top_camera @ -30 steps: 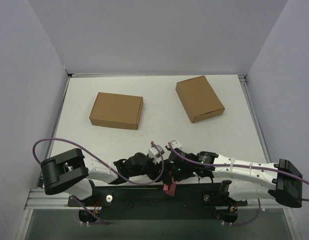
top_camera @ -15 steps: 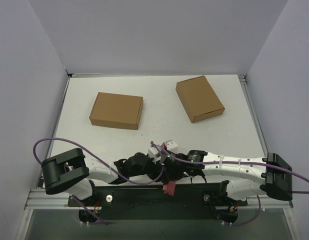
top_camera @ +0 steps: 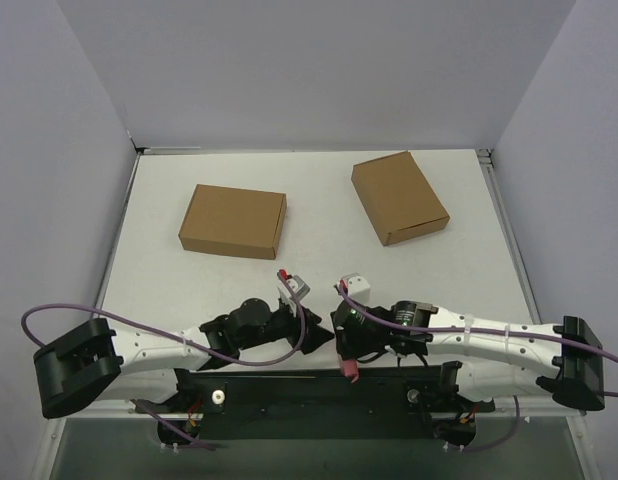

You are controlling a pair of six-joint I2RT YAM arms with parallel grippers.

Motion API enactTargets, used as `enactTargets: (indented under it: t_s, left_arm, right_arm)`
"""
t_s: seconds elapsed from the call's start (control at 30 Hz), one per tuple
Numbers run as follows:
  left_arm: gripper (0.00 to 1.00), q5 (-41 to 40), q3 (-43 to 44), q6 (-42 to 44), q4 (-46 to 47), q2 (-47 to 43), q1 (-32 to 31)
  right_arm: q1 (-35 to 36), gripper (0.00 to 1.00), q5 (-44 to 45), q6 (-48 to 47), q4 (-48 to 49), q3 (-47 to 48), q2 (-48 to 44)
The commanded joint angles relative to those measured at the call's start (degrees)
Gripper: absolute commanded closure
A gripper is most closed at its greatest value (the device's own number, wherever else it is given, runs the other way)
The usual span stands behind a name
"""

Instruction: Fold the paper box

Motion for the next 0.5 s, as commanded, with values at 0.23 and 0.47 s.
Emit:
enactTargets:
  t_s: [0.23, 0.47]
  left_arm:
    - [0.30, 2.24, -1.30, 2.48, -12.25, -13.90, 3.01]
    - [0.28, 11.12, 4.75, 2.75, -25.08, -25.15, 3.36]
  right_arm:
    - [-1.72, 0.85, -0.60, -7.09, 5.40, -9.30, -11.19]
    - [-4.36, 0.89, -17.63, -20.37, 9.91, -10.90, -22.17]
